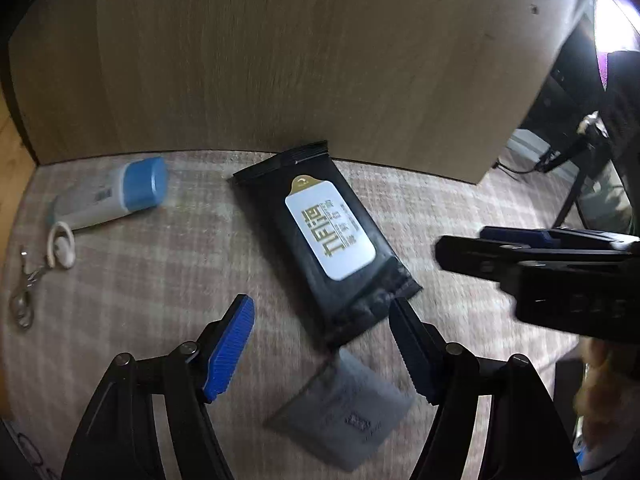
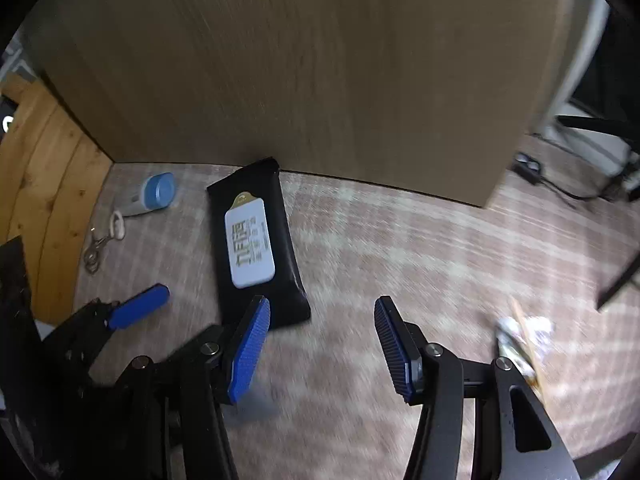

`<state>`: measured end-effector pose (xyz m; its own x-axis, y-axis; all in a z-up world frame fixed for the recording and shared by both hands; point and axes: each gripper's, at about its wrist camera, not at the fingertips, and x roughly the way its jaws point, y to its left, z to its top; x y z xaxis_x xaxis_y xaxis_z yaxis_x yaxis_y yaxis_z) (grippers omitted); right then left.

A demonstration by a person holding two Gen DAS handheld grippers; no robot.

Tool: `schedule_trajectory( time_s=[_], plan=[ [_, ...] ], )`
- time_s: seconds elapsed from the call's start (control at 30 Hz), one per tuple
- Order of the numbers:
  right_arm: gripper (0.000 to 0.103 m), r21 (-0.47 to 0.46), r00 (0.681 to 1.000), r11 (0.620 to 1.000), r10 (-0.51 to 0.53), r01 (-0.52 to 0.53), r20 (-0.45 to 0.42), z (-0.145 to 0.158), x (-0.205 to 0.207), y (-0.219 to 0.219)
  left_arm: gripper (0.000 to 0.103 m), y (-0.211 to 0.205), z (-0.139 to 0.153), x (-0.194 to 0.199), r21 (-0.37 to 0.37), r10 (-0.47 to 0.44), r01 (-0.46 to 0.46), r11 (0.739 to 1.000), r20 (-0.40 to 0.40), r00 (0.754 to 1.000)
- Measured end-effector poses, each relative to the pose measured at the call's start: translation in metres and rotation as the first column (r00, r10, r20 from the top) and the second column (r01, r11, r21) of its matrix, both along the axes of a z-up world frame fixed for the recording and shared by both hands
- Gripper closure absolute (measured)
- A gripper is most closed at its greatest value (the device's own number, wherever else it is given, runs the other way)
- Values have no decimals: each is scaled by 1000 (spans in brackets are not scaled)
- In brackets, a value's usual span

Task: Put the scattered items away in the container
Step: 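Move both tools to the black wet-wipe pack by the cabinet, then grasp the black wet-wipe pack with the right tool and lift it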

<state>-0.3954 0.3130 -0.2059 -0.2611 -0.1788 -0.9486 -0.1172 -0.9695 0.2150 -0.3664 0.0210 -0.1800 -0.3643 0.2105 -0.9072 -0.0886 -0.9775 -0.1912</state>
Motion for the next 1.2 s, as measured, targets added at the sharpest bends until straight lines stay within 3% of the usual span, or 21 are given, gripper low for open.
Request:
schedule_trajectory(
  time_s=[0.17, 0.3, 0.67, 0.7, 0.77, 0.97, 1.0, 1.03, 1.1, 1.2],
  plan=[
    [52, -69, 999, 997, -29, 32, 41, -23, -23, 4, 29, -4, -17, -17, 51, 31, -32, 998, 24, 999],
    [52, -74, 998, 997, -33, 36, 45, -30, -34, 8, 29, -3, -26, -26, 77, 39, -41, 996, 35, 999],
    [53, -133, 996, 989, 78, -71, 50, -42, -47, -11, 30, 21, -30, -27, 76, -58, 57, 996, 7, 998],
    [55, -131, 995, 988, 91, -84, 48, -41, -47, -13, 33, 24, -29, -27, 72, -67, 66, 995, 3, 998],
    [72, -162, 991, 981, 117, -106, 60, -43, -46, -18, 37, 33, -28, -25, 54, -78, 79, 995, -7, 997],
    [74, -98, 989, 986, 140, -135, 43, -37, -29, -30, 40, 57, -19, -9, 9, -118, 118, 993, -36, 992],
    [75, -99, 990, 987, 135, -130, 37, -35, -25, -30, 45, 59, -16, -6, 12, -131, 131, 991, -46, 990],
    [82, -99, 991, 987, 130, -126, 29, -32, -20, -31, 55, 65, -13, 0, 35, -155, 156, 987, -44, 987],
    [97, -168, 990, 976, 142, -137, 17, -24, -8, -34, 56, 77, -2, 12, 57, -182, 185, 981, -57, 982],
    [98, -142, 990, 979, 144, -143, -5, -10, 10, -38, 54, 80, 2, 26, 60, -181, 185, 981, -63, 981]
  ],
)
